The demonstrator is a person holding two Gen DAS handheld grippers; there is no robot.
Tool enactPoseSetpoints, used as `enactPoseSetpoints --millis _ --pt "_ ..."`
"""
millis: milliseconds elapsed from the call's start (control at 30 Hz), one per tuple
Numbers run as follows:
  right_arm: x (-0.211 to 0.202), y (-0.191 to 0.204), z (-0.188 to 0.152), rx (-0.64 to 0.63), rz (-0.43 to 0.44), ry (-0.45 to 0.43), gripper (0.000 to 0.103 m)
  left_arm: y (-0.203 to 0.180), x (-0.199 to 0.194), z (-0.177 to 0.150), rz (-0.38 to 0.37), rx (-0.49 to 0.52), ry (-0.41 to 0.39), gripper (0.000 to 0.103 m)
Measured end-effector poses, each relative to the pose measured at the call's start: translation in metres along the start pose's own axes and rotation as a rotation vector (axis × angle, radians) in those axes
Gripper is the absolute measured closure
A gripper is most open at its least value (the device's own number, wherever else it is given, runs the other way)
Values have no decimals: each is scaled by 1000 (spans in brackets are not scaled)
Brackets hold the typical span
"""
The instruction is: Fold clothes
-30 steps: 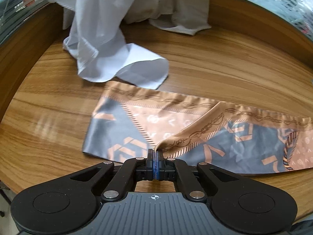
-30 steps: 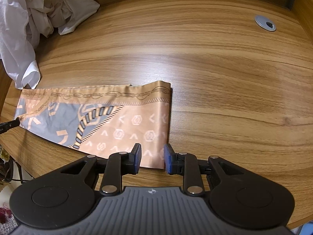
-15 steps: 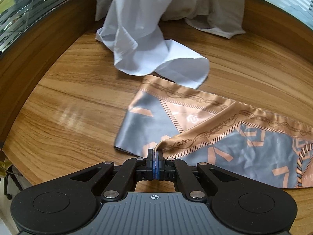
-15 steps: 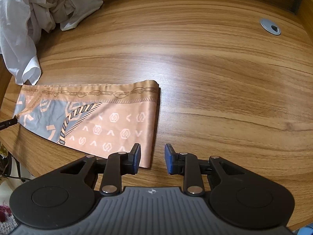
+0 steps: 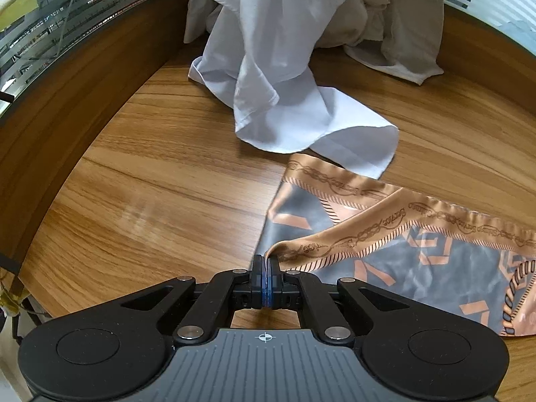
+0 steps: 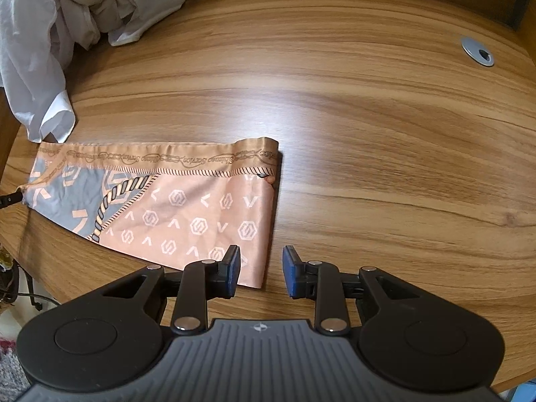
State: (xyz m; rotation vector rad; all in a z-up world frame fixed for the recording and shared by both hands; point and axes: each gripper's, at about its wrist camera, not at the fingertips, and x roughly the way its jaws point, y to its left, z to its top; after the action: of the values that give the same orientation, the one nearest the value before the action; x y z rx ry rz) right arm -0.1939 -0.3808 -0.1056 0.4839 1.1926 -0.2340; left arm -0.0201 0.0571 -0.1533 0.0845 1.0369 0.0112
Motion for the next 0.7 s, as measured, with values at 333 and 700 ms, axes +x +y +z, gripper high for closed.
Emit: enactPoseSetpoints --millis 333,700 --pt "7 21 7 3 -24 -3 69 17 8 0 -21 5 30 100" --pt "13 30 17 5 -31 3 69 20 7 1 -67 19 60 99"
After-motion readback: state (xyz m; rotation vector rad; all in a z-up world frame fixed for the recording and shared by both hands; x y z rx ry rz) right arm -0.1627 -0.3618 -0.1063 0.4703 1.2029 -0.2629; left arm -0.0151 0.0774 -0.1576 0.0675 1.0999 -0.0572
